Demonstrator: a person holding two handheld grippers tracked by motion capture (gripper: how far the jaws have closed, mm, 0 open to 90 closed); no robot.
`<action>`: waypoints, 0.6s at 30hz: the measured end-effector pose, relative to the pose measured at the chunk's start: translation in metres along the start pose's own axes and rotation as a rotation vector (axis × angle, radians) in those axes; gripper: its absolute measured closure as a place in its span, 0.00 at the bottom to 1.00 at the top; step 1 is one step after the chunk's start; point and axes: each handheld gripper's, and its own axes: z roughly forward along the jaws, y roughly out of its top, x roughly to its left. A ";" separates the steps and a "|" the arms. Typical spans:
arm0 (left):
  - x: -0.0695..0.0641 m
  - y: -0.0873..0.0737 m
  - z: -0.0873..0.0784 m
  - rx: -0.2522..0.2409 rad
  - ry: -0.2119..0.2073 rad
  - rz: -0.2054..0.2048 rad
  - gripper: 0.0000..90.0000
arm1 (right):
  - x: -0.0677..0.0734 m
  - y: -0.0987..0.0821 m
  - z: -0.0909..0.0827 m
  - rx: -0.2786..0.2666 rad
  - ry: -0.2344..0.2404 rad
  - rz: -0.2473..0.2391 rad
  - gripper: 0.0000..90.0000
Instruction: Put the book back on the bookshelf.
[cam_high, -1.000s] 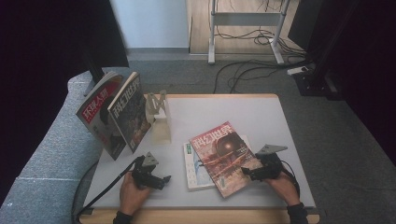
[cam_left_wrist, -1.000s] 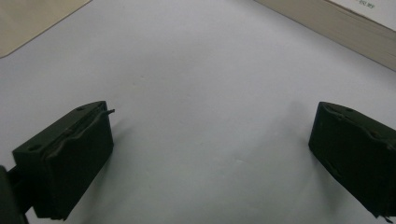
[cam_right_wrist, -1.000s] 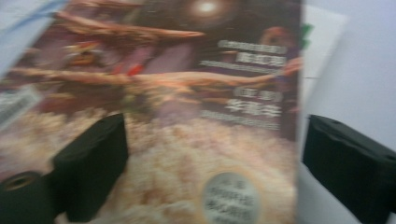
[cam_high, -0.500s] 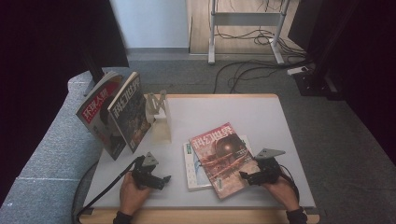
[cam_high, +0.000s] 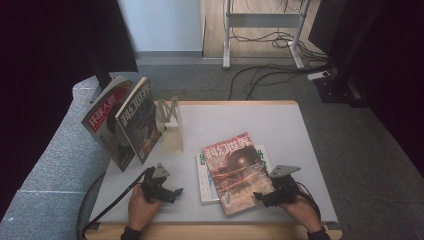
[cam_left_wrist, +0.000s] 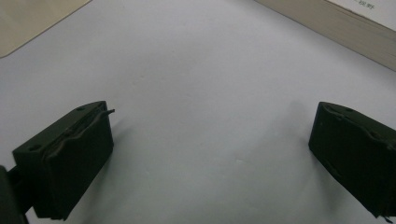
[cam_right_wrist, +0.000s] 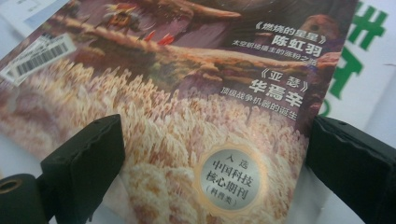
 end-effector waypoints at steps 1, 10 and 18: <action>0.000 0.000 0.000 0.000 0.000 0.000 0.00 | 0.002 0.000 0.000 0.002 0.003 -0.005 0.05; 0.000 0.000 0.000 0.001 0.002 0.000 0.00 | 0.015 0.003 0.003 0.010 0.041 -0.043 0.05; 0.000 0.000 0.000 0.002 0.002 0.001 0.00 | 0.029 0.009 0.009 0.020 0.087 -0.079 0.07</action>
